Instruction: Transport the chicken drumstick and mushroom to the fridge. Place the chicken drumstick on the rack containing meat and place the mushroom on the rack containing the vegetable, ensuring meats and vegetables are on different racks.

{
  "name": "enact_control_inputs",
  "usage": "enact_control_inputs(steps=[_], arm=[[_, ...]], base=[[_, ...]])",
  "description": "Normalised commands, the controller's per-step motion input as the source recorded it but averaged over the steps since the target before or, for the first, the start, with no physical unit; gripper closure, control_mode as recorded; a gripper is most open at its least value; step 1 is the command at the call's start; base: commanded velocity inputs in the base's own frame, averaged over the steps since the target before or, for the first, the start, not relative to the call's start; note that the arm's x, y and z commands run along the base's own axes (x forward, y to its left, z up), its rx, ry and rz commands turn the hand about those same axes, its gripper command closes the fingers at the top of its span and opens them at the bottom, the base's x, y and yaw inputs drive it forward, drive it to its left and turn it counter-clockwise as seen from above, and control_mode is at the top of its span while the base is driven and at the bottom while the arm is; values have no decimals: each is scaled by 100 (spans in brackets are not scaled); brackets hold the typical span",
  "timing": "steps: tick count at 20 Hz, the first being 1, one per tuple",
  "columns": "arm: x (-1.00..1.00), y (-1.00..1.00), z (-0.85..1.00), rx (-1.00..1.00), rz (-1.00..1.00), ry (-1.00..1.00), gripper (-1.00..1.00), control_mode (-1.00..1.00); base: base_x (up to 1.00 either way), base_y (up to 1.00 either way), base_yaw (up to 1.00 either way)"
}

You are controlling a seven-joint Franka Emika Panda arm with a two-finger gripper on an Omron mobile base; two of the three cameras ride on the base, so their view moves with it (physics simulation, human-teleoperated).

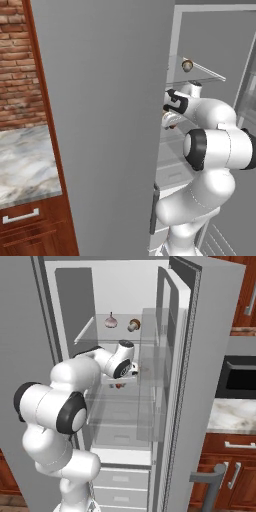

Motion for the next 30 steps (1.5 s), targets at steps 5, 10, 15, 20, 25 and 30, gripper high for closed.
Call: enact_control_inputs(steps=[5,10,15,20,25,30], arm=[[-37,0,0,0,-1,-13,-100,-100],[-100,0,-1,0,-5,-29,-100,-100],[-100,1,-12,-3,-6,-37,-100,-100],[-100,-13,-99,-10,-3,-1,-100,-100],[-100,-27,-100,-8,-8,0,-100,-100],[-51,7,-74,-4,-67,-16,-100,-100]], base=[[0,0,0],[0,0,0],[0,0,0],[0,0,0],[0,0,0],[0,0,0]])
